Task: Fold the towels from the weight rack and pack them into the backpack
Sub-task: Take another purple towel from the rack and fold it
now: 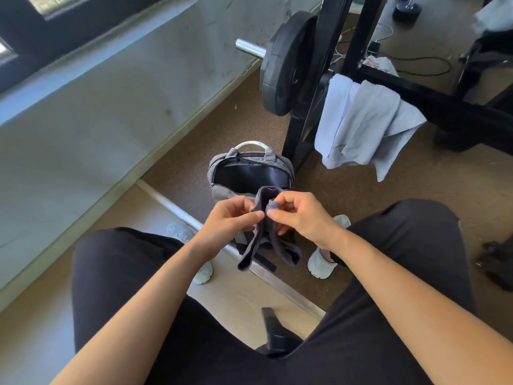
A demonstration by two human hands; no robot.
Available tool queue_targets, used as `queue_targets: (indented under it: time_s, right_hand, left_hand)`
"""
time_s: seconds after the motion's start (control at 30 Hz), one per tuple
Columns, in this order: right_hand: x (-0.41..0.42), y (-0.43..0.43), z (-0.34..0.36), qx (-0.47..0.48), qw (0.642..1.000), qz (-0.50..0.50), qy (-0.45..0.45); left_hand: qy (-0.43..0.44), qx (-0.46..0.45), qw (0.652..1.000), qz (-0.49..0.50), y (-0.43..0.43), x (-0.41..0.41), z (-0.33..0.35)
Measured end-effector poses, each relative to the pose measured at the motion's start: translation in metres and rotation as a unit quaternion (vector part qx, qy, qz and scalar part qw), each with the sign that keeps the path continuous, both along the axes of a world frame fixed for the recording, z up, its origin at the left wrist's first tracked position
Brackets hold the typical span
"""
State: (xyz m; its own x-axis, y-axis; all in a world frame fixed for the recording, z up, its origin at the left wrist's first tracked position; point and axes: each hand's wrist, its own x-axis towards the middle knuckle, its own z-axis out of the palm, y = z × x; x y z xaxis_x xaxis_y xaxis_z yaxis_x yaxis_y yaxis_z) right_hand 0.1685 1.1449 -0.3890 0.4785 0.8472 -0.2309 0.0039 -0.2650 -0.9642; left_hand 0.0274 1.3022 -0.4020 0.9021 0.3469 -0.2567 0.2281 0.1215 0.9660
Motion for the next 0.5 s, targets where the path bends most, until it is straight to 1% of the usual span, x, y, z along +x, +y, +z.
queue_targets:
  time_s: [0.1, 0.13, 0.17, 0.23, 0.3, 0.4, 0.5]
  right_hand:
    - [-0.0012, 0.0012, 0.0010, -0.004, 1.000, 0.018, 0.006]
    - [-0.0005, 0.0013, 0.0009, -0.003, 1.000, 0.016, -0.007]
    - [0.0008, 0.0014, -0.0001, -0.002, 0.999, 0.011, -0.045]
    - [0.0014, 0.0021, 0.0007, -0.002, 0.989, 0.007, -0.148]
    - [0.0007, 0.0026, 0.0029, 0.011, 0.980, 0.018, -0.196]
    - [0.0009, 0.0022, 0.0077, 0.025, 0.982, 0.050, -0.180]
    - [0.0002, 0.0025, 0.0092, -0.005, 0.976, 0.086, -0.201]
  left_hand:
    - [-0.009, -0.001, 1.000, -0.010, -0.0017, 0.0007, -0.0006]
    - [-0.012, 0.000, 1.000, -0.012, -0.0016, 0.0008, -0.0002]
    - [-0.015, 0.001, 1.000, -0.016, -0.0015, 0.0012, 0.0002]
    - [-0.021, 0.004, 0.999, -0.028, -0.0027, 0.0023, 0.0010]
    - [-0.022, 0.009, 0.999, -0.039, -0.0048, 0.0037, 0.0017]
    - [-0.033, 0.009, 0.998, -0.052, -0.0061, 0.0044, 0.0042]
    - [-0.052, 0.014, 0.997, -0.054, -0.0055, 0.0035, 0.0028]
